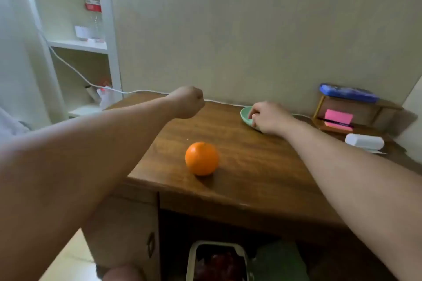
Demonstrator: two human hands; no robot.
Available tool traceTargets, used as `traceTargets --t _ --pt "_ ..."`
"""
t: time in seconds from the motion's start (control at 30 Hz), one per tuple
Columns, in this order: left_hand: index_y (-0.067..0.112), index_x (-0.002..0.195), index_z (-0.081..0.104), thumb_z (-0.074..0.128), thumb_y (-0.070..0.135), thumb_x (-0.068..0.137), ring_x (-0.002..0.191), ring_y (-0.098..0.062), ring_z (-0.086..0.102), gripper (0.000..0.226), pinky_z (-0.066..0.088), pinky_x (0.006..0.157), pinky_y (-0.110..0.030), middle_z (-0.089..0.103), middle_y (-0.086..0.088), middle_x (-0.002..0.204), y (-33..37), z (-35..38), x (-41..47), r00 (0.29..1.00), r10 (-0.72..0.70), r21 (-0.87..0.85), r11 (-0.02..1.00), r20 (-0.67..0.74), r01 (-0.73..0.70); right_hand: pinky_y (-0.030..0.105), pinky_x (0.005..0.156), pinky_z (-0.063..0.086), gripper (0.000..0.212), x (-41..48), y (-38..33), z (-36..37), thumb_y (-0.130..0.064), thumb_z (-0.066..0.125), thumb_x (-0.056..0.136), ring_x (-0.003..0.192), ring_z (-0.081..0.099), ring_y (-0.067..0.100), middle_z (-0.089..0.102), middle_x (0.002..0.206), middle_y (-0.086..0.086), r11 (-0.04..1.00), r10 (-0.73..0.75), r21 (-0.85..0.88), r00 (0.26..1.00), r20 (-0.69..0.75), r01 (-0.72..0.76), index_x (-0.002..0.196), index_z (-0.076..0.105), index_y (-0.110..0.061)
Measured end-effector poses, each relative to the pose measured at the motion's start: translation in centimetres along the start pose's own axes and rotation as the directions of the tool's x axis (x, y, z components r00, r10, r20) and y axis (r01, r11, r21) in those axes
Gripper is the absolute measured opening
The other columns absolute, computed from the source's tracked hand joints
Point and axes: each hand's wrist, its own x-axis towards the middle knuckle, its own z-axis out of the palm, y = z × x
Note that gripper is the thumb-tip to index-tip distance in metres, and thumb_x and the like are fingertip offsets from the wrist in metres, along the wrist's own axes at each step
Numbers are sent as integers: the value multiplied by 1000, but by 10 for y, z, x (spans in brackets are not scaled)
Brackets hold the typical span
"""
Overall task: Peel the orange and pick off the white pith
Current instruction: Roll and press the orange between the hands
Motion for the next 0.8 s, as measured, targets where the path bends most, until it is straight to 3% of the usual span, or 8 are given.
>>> traceTargets --t 0.13,0.27,0.37,0.43,0.57,0.7,0.8 --pt "15 122 68 47 50 111 103 -33 65 42 56 94 -44 67 -11 115 -23 22 -35 988 -73 -53 995 134 81 35 81 54 24 -27 -10 31 -33 55 106 95 68 20 73 98 -7 1000 -17 23 995 103 14 87 69 -27" --pt "31 145 51 50 75 99 98 -28 76 64 62 92 -46 64 -3 130 -28 19 -58 906 -65 -283 939 419 198 44 92 58 45 -46 -27 43 -59 49 107 95 69 19 75 99 -3 987 -65 154 978 199 34 100 76 -23" --pt "39 156 36 72 64 90 105 -26 76 79 63 91 -41 59 -2 137 -23 16 -70 773 60 -283 946 632 158 39 93 57 50 -60 -44 47 -70 50 102 101 71 13 73 114 -9 961 -150 270 926 347 55 125 70 -30" --pt "40 157 35 81 50 90 110 -24 74 82 63 89 -38 59 -1 138 -19 25 -73 715 121 -250 965 689 79 35 92 56 57 -62 -48 51 -72 54 98 106 71 11 68 127 -10 928 -200 372 861 468 14 142 58 -36" --pt "35 143 50 88 47 83 111 -21 69 72 63 90 -37 64 5 130 -13 43 -63 782 147 -281 959 605 37 42 100 61 76 -46 -40 64 -72 77 82 117 69 18 63 136 -6 837 -253 535 786 564 -114 145 52 -37" --pt "32 142 49 96 53 70 110 -16 64 88 60 96 -43 63 8 127 -7 74 -36 933 119 -326 945 339 -2 42 95 64 83 -22 -17 78 -51 88 83 121 65 21 55 142 -2 709 -209 686 880 426 -163 152 46 -36" --pt "33 146 46 96 53 70 114 -16 63 94 58 97 -38 61 7 133 1 102 -7 984 82 -477 879 155 2 42 90 65 81 3 -3 94 -40 84 89 123 64 27 49 148 2 509 -119 824 928 353 -248 158 40 -38"
